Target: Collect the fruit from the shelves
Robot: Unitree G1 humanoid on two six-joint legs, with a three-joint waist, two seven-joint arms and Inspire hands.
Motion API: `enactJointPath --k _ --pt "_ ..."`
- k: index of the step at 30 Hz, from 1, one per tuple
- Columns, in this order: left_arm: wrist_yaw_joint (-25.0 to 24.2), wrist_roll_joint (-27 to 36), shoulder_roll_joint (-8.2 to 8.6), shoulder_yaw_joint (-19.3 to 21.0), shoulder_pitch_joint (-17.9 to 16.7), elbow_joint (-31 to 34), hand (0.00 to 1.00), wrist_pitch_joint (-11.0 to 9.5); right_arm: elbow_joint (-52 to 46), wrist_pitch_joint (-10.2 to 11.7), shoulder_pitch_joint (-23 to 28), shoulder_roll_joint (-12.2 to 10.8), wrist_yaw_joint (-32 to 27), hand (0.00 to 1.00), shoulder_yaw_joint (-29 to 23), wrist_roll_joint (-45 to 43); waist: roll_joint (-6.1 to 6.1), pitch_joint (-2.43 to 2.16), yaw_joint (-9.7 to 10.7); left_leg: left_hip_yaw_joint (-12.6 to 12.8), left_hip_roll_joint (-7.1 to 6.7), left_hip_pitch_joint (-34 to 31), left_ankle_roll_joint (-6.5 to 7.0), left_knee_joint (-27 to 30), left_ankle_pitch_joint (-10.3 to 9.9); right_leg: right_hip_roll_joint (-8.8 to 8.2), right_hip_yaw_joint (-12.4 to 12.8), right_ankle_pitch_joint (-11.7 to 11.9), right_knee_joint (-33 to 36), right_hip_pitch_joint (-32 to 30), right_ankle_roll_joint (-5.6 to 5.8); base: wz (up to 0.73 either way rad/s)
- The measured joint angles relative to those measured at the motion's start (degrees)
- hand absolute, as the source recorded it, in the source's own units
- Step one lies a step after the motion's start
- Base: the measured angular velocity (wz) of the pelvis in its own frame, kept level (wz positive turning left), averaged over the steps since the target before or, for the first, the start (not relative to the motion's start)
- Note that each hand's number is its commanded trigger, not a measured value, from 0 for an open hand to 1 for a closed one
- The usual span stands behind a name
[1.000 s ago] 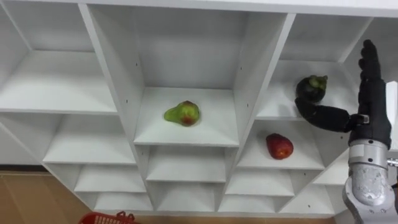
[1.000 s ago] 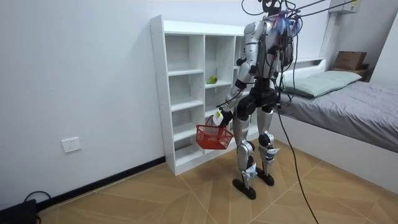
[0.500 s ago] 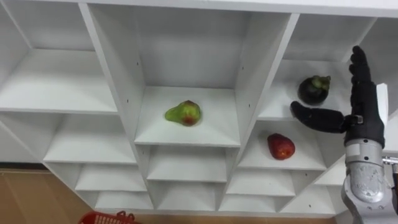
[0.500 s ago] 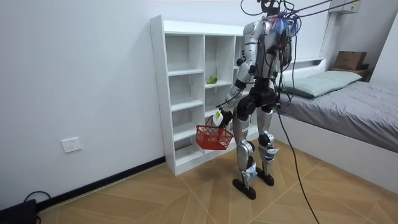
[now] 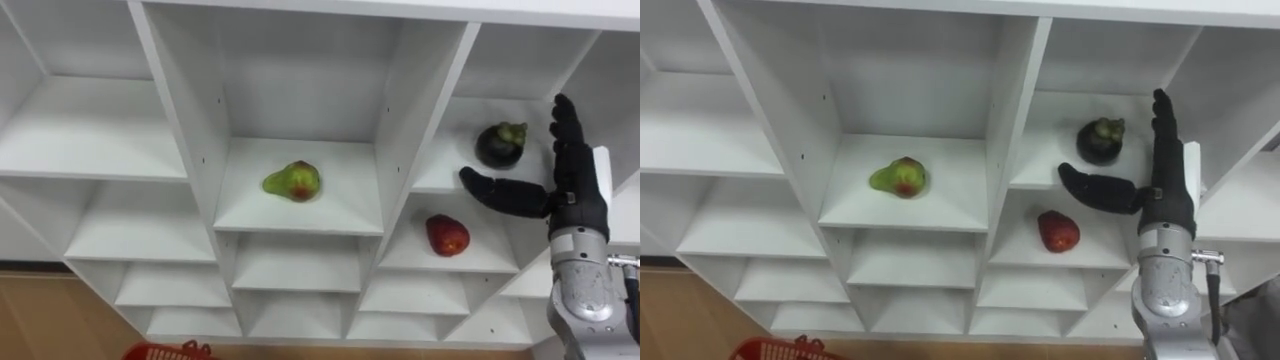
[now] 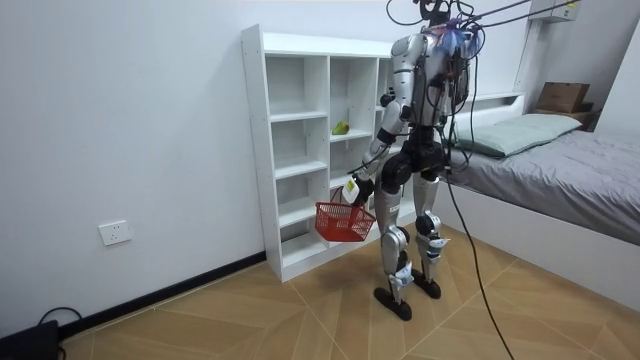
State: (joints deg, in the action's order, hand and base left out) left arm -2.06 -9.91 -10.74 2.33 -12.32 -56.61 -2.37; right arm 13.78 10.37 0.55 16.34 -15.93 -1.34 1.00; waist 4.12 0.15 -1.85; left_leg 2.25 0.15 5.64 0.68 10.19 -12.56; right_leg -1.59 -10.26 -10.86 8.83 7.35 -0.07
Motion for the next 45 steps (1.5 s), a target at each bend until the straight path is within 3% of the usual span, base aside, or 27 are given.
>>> enactJointPath --k 8,21,22,23,24,25,29,35,45 --pt "-1.0 -2.1 0.07 1.3 -0.2 0.5 1.0 1.2 3.5 -0.6 -2.6 2.1 1.2 0.0 0.0 0.0 -0.14 -0.02 -0.2 -0.8 -0.04 -0.4 0.0 0.7 0.0 -0.08 -0.9 0.0 0.1 0.1 -0.06 0.05" --pt "-1.1 -4.1 0.06 1.5 -0.6 1.0 1.0 2.6 3.7 -1.8 -3.3 2.4 3.7 0.0 0.0 -0.1 -0.22 -0.11 0.0 -1.2 -0.04 -0.9 -0.02 0.7 0.0 -0.11 -1.1 0.0 0.8 -0.3 -0.07 0.0" --pt "-1.1 -4.3 0.06 1.4 -0.6 1.3 1.0 2.7 3.7 -1.8 -3.5 2.5 4.4 0.07 0.0 -0.1 -0.17 -0.09 0.0 -1.2 -0.05 -1.0 -0.02 0.7 0.0 -0.11 -1.1 0.0 0.8 -0.4 -0.07 0.0" --pt "-1.0 -4.3 0.06 1.4 -0.6 1.5 1.0 2.8 3.7 -2.0 -3.6 2.6 4.9 0.26 0.0 -0.1 -0.15 -0.1 0.1 -1.2 -0.05 -1.0 -0.03 0.7 0.0 -0.09 -1.1 0.0 0.8 -0.4 -0.07 0.0" --pt "-1.0 -4.3 0.06 1.4 -0.6 1.5 1.0 2.8 3.7 -2.2 -3.6 2.6 5.1 0.68 0.0 -0.1 -0.14 -0.11 0.1 -1.2 -0.05 -1.0 -0.03 0.7 0.0 -0.08 -1.1 0.0 0.8 -0.4 -0.07 0.0" --pt "-1.0 -4.3 0.06 1.4 -0.5 1.5 1.0 2.8 3.8 -2.5 -3.7 2.7 5.4 0.97 0.0 0.0 -0.13 -0.11 0.2 -1.2 -0.06 -1.1 -0.03 0.7 0.0 -0.07 -1.0 0.0 0.7 -0.4 -0.07 0.0" --pt "-1.0 -4.3 0.03 1.0 -0.5 2.4 1.0 3.7 5.3 -2.4 -4.5 3.5 6.2 1.0 0.0 -0.2 -0.02 -0.15 0.3 -1.1 -0.09 -1.1 -0.03 1.1 0.0 -0.07 -0.9 0.0 0.8 -0.4 -0.07 0.0" --pt "-1.0 -4.3 -0.13 0.8 -0.5 3.7 1.0 3.9 10.3 -3.0 -7.7 4.1 6.2 1.0 -1.9 -2.7 0.82 -0.59 0.3 -1.2 -0.04 -1.1 -0.03 1.0 0.0 -0.05 -1.0 0.0 0.8 -0.1 -0.08 0.0" --pt "-0.5 -4.1 -0.15 0.4 -0.4 3.8 1.0 3.8 10.6 -3.8 -8.3 4.1 6.2 1.0 -2.4 -3.7 0.6 -0.44 0.3 -1.4 -0.03 -0.8 -0.04 1.1 0.0 0.01 -1.0 0.0 0.8 0.1 -0.08 0.0"
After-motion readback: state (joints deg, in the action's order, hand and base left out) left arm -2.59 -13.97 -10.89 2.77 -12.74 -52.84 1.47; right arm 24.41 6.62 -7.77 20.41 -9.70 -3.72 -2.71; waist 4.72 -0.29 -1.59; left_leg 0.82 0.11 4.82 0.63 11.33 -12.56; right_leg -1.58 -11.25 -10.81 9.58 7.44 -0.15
